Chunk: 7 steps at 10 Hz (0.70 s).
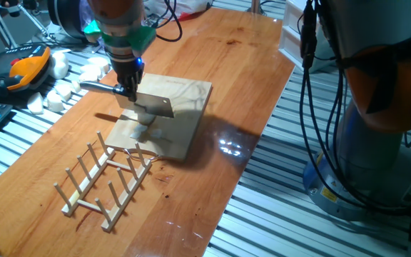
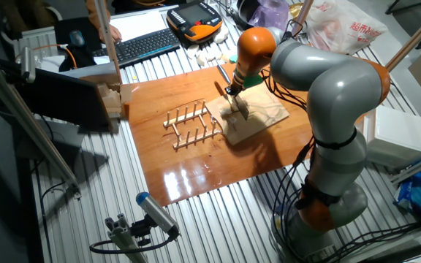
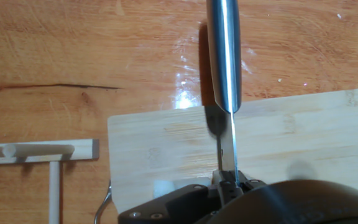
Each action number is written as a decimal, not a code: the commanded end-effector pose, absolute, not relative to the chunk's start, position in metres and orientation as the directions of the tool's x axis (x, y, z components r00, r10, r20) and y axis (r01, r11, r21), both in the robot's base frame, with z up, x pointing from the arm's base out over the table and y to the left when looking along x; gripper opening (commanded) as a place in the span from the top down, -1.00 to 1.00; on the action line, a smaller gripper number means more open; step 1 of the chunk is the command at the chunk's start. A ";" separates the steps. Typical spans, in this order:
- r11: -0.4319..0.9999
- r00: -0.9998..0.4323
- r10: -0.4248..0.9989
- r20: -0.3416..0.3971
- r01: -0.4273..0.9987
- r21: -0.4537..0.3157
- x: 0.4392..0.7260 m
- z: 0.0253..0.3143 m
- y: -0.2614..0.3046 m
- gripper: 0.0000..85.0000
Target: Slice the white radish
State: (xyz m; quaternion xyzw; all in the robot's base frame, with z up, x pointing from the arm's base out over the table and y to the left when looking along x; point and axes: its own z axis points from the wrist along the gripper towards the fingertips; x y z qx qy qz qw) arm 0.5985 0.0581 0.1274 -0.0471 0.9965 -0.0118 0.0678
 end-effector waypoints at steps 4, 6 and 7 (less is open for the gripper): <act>0.994 -0.985 -0.105 -0.135 -0.102 -0.024 0.598 0.122 0.053 1.00; 0.995 -0.984 -0.100 -0.146 -0.098 -0.022 0.598 0.116 0.055 1.00; 0.995 -0.984 -0.101 -0.146 -0.099 -0.019 0.598 0.115 0.055 1.00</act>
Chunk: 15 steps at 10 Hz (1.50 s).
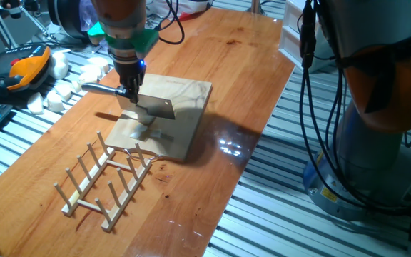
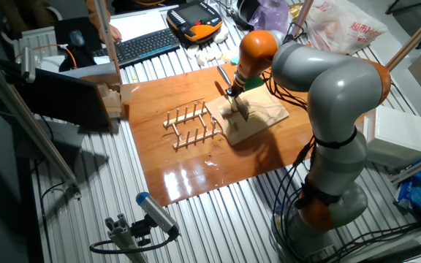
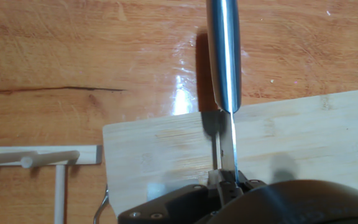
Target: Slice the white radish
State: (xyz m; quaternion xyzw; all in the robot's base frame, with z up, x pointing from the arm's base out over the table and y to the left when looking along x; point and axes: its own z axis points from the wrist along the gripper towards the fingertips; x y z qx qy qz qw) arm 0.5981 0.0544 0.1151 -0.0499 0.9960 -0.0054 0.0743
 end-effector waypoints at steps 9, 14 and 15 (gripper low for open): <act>0.997 -0.976 -0.081 -0.201 -0.083 0.000 0.590 0.086 0.062 1.00; 0.997 -0.985 -0.078 -0.156 -0.075 -0.028 0.590 0.120 0.065 1.00; 0.997 -0.985 -0.077 -0.153 -0.073 -0.032 0.591 0.123 0.066 1.00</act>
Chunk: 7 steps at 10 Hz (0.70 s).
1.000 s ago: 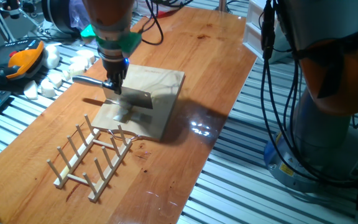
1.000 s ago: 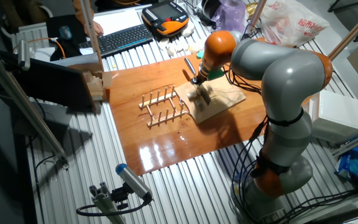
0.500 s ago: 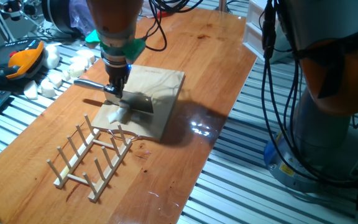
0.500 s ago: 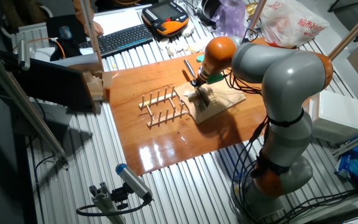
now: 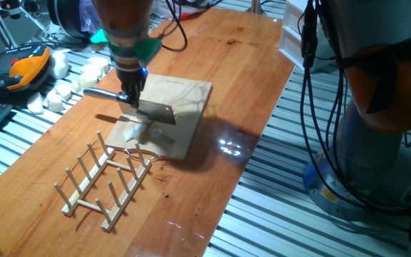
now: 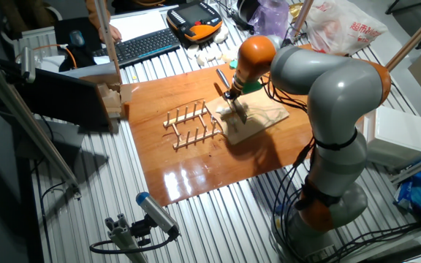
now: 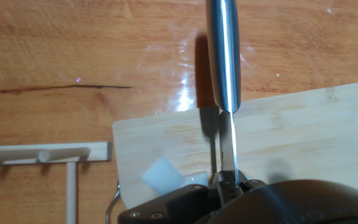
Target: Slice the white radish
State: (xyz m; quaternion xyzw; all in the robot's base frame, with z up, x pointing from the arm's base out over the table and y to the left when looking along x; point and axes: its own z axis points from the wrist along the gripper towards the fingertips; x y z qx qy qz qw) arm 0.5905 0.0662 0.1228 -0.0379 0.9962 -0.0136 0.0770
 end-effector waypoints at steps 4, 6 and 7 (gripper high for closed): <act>0.995 -0.984 -0.096 -0.149 -0.091 -0.037 0.598 0.127 0.058 1.00; 0.995 -0.985 -0.096 -0.144 -0.091 -0.036 0.597 0.127 0.058 1.00; 0.995 -0.985 -0.099 -0.144 -0.094 -0.038 0.597 0.125 0.055 1.00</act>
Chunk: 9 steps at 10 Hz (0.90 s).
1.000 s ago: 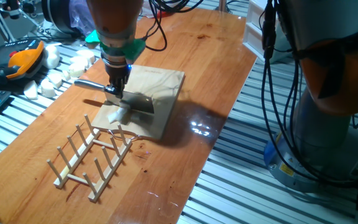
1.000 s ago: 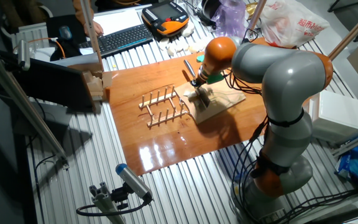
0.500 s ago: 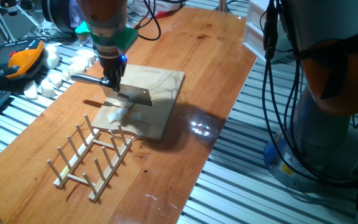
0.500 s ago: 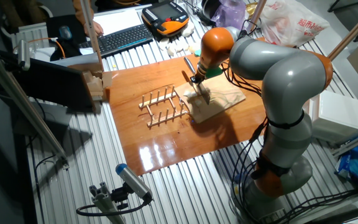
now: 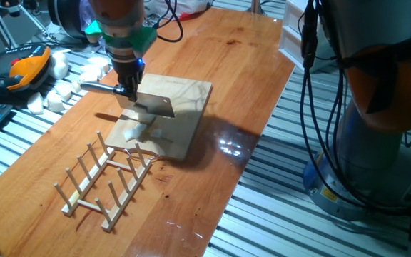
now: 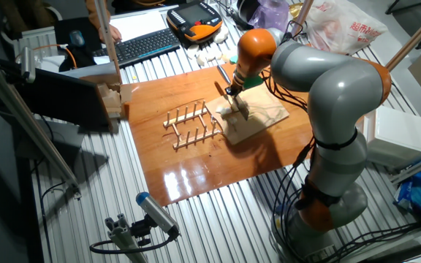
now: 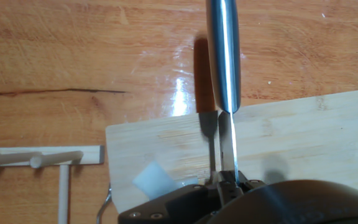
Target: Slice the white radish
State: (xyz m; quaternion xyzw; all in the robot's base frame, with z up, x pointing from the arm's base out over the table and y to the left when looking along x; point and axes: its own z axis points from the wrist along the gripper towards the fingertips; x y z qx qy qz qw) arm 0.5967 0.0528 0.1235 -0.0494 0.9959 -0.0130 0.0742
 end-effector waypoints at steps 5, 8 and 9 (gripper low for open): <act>0.998 -0.987 -0.067 -0.143 -0.067 0.000 0.597 0.119 0.049 1.00; 0.998 -0.987 -0.065 -0.148 -0.066 0.001 0.597 0.116 0.048 1.00; 0.998 -0.986 -0.065 -0.152 -0.066 0.003 0.597 0.113 0.049 1.00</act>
